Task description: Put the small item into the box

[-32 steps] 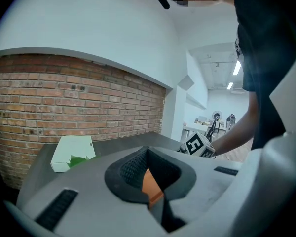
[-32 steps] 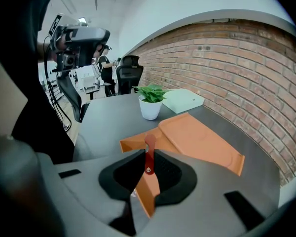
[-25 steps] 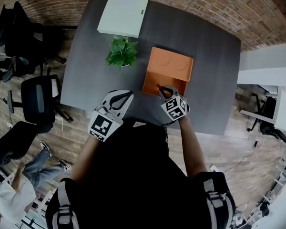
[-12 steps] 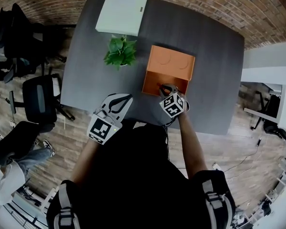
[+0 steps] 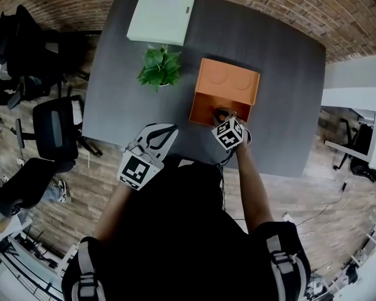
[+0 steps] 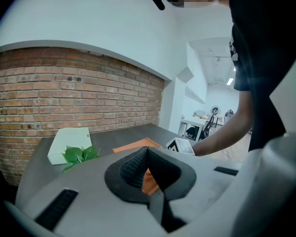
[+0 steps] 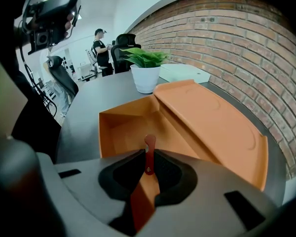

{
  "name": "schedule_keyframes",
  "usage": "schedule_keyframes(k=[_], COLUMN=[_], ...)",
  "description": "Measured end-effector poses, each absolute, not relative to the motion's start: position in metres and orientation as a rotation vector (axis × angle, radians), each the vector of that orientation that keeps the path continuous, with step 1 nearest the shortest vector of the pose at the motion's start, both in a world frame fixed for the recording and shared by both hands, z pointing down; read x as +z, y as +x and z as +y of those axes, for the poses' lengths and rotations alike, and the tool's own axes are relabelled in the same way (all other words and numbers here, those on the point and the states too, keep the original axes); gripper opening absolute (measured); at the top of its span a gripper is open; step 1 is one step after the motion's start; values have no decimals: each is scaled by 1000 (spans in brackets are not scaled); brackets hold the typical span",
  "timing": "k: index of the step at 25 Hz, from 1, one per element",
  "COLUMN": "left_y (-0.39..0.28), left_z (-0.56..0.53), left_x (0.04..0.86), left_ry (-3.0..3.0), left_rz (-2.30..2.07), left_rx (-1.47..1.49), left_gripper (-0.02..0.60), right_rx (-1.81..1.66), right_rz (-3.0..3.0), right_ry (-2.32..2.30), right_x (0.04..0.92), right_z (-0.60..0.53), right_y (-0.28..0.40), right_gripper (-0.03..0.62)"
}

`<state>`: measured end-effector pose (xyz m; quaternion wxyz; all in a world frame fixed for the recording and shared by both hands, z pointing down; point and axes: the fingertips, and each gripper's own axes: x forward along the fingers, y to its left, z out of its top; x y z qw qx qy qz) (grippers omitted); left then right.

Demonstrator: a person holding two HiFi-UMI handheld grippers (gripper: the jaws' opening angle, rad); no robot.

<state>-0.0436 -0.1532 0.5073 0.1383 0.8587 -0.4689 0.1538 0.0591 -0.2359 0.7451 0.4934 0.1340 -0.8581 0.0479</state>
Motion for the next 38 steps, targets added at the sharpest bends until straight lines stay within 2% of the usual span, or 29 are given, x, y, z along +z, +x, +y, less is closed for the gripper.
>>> schedule_keyframes(k=[33,34,36,38], left_y=[-47,-49,-50,-49], left_z=[-152,-152,-151,-150], left_x=[490,488,485,482], left_ry=[2529,2529,2536,2551], left_rz=[-1353,-1357,-1351,-1335], left_rx=[424,416,407,402], left_gripper=[23,22,22,23], right_rx=[141,145,143,120], right_rz=[-1991,-1997,-2007,-2008], right_ry=[337,343,355,364], right_x=[765,765,760,754], right_z=[-241,-241,-243,-242], right_y=[65,64,62,62], right_gripper=[69,77,147,153])
